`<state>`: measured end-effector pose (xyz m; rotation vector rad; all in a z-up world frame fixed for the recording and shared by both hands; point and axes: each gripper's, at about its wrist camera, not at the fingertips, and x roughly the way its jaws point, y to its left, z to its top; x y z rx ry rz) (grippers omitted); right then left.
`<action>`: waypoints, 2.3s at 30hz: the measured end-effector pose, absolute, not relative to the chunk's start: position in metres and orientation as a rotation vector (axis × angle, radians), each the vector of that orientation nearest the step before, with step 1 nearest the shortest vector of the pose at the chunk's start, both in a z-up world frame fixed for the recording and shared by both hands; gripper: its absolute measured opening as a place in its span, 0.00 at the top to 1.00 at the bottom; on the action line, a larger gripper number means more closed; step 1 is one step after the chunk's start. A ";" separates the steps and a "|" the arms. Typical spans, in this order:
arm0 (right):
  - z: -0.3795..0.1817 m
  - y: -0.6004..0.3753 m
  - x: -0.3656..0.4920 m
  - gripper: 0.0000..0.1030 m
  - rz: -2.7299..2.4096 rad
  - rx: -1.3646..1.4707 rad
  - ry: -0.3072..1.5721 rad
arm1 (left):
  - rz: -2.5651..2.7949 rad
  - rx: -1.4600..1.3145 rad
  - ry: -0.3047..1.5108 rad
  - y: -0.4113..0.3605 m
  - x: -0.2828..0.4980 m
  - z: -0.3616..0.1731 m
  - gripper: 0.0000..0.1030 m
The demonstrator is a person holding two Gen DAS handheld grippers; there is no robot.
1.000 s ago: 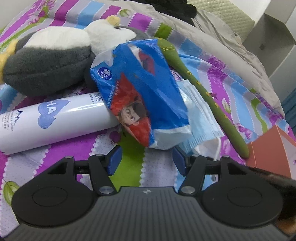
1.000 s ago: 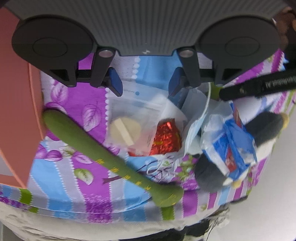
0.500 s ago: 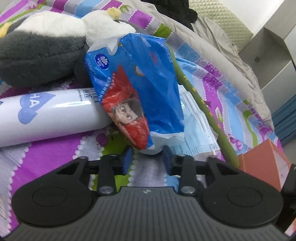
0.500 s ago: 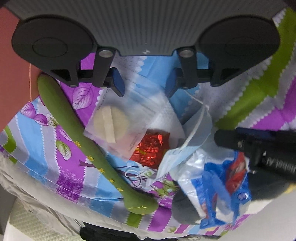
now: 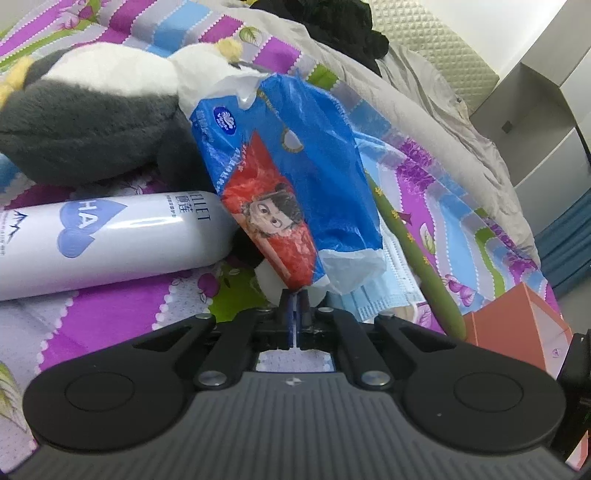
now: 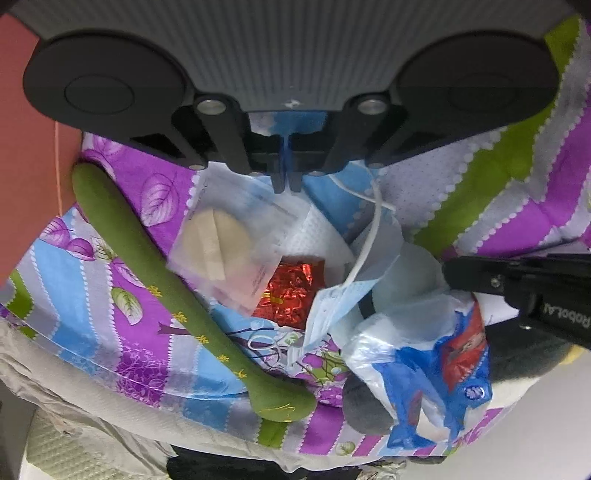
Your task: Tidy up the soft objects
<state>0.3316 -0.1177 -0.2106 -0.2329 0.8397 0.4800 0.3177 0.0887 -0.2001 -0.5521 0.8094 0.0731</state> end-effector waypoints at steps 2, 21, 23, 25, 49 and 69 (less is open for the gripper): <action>-0.207 -0.121 0.327 0.96 0.474 -0.231 0.838 | 0.069 -0.553 0.803 0.090 0.312 -0.195 0.99; -0.163 -0.151 0.243 0.96 0.452 -0.253 0.813 | 0.027 -0.539 0.829 0.080 0.212 -0.167 0.99; -0.159 -0.154 0.231 0.96 0.455 -0.258 0.810 | 0.020 -0.533 0.838 0.078 0.199 -0.167 0.99; -0.156 -0.155 0.219 0.96 0.455 -0.271 0.807 | 0.016 -0.522 0.848 0.075 0.187 -0.167 0.99; -0.149 -0.182 0.144 0.49 0.469 -0.130 0.863 | 0.009 -0.546 0.890 0.068 0.146 -0.165 0.93; -0.200 -0.166 0.195 0.32 0.449 -0.082 0.976 | 0.141 -0.489 0.951 0.033 0.242 -0.199 0.36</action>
